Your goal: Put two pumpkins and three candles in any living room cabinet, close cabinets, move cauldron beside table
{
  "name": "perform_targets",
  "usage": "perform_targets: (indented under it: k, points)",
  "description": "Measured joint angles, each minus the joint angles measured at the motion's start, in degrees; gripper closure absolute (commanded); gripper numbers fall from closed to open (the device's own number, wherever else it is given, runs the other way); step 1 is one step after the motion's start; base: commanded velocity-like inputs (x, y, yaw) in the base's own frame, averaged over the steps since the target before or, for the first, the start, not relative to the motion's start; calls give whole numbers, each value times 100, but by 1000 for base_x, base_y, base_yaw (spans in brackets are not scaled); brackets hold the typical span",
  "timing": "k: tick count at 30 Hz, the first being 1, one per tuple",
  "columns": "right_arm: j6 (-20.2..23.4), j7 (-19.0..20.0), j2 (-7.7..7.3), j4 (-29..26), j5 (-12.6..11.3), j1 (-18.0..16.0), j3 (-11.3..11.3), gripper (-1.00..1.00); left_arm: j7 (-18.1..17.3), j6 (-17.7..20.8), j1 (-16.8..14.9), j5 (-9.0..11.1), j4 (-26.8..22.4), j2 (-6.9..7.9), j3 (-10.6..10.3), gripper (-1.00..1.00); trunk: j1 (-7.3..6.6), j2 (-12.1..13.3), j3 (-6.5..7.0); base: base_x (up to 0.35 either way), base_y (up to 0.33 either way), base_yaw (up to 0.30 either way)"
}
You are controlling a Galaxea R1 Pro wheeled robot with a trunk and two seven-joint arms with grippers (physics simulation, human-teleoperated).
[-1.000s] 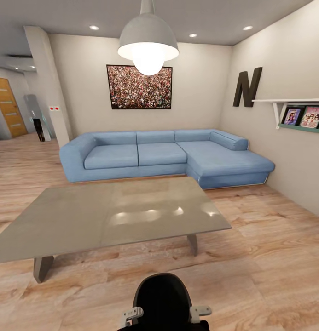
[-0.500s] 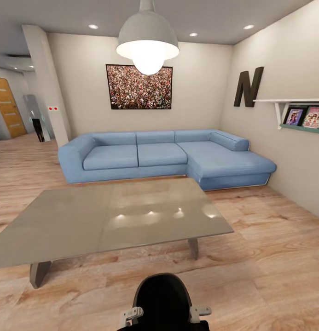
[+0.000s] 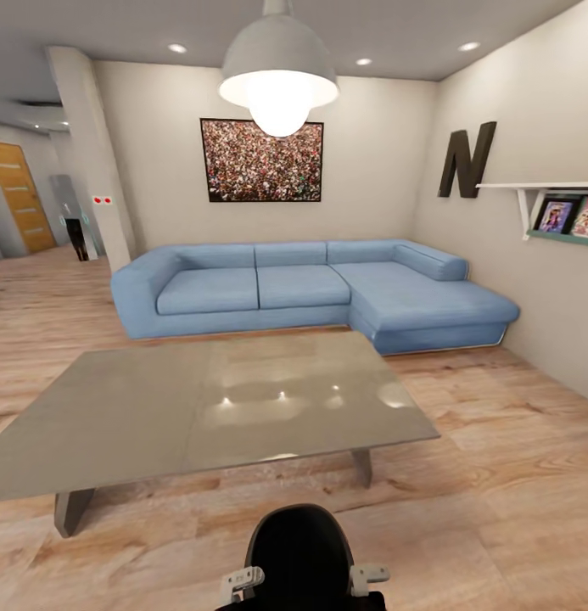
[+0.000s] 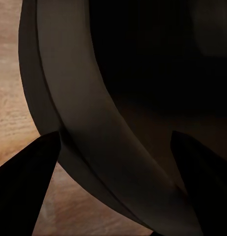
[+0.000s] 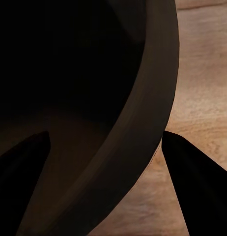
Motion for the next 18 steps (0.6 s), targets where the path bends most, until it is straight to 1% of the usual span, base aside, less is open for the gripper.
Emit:
perform_targets:
  k: [5,7,14,18]
  points:
    - [8,0,0,-6,3,0,-1,100,-1,-1,0,-8,-2,-1,7,100,0,0,0,83,0,284]
    - [9,-1,0,-7,3,0,-1,100,4,-1,0,-3,-2,-2,1,100,0,0,0,83,0,154]
    - [8,10,0,-24,23,-1,-14,100,3,-2,0,-32,-27,-4,14,100,-1,0,0,124,0,21]
    - [8,13,0,-28,28,-2,-17,100,1,-2,1,-45,-36,-5,20,100,1,0,0,40,0,1]
